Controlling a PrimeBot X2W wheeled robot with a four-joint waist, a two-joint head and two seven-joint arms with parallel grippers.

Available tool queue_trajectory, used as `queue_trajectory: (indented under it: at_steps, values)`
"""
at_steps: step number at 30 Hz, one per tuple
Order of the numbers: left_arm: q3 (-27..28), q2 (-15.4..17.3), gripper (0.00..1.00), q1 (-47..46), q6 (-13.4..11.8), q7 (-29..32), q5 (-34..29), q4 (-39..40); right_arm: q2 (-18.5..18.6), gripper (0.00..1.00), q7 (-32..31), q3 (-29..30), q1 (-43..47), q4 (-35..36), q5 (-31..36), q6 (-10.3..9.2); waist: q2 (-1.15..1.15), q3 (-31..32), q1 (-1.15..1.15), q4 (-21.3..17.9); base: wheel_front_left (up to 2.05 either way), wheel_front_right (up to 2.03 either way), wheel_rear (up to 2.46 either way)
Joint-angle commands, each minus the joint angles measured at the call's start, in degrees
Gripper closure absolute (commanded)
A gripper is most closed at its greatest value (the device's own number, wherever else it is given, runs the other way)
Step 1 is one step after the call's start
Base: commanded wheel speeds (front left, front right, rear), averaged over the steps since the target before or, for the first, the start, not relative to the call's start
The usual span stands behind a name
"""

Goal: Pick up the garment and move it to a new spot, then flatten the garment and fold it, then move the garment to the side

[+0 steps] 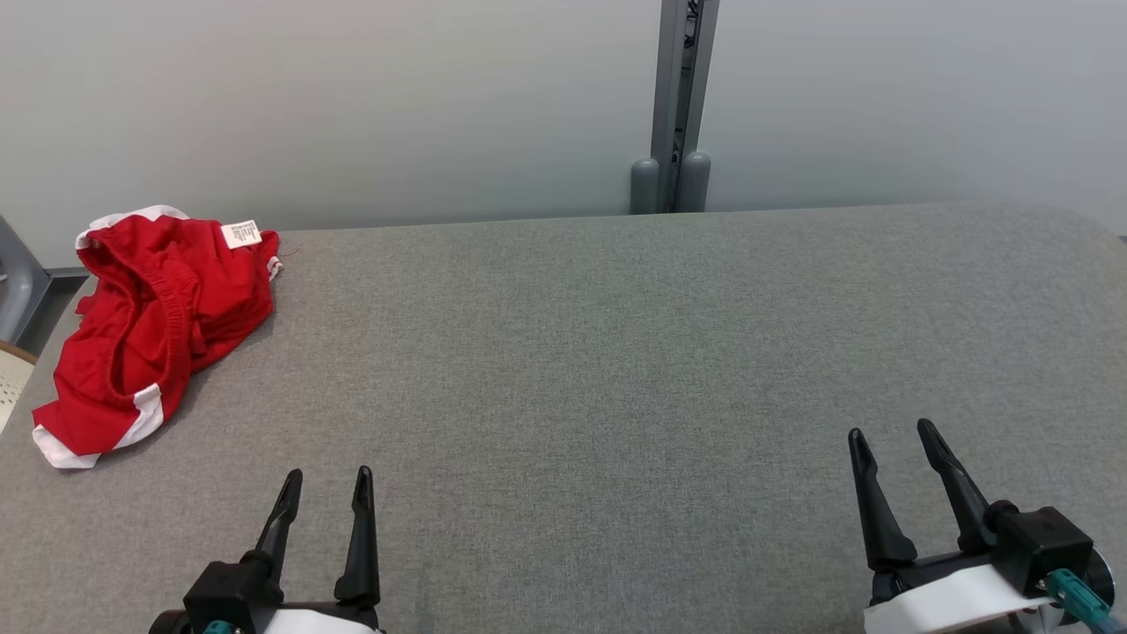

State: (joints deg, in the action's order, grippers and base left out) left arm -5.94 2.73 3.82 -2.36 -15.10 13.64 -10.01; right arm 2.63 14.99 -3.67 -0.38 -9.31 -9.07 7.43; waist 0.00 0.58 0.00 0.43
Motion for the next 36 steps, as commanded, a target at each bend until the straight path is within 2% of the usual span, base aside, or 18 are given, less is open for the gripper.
queue_trajectory:
  at_steps: [1, 36]
  values:
    - [0.1, 0.3, 0.00, 0.2, -0.2, -0.1, 0.3, -0.2, 0.5, 0.00, 0.3, 0.2, -0.3, -0.4, -0.1, 0.10, 0.00, 0.0, 0.00, 0.0, 0.00, 0.00, 0.00]
    - [0.3, 0.3, 0.00, -0.4, 0.0, -0.1, 0.5, -0.7, 0.5, 0.00, 0.3, 0.2, -0.6, -2.8, -0.1, 0.10, 0.00, -0.1, 0.00, 0.2, 0.00, 0.00, 0.00]
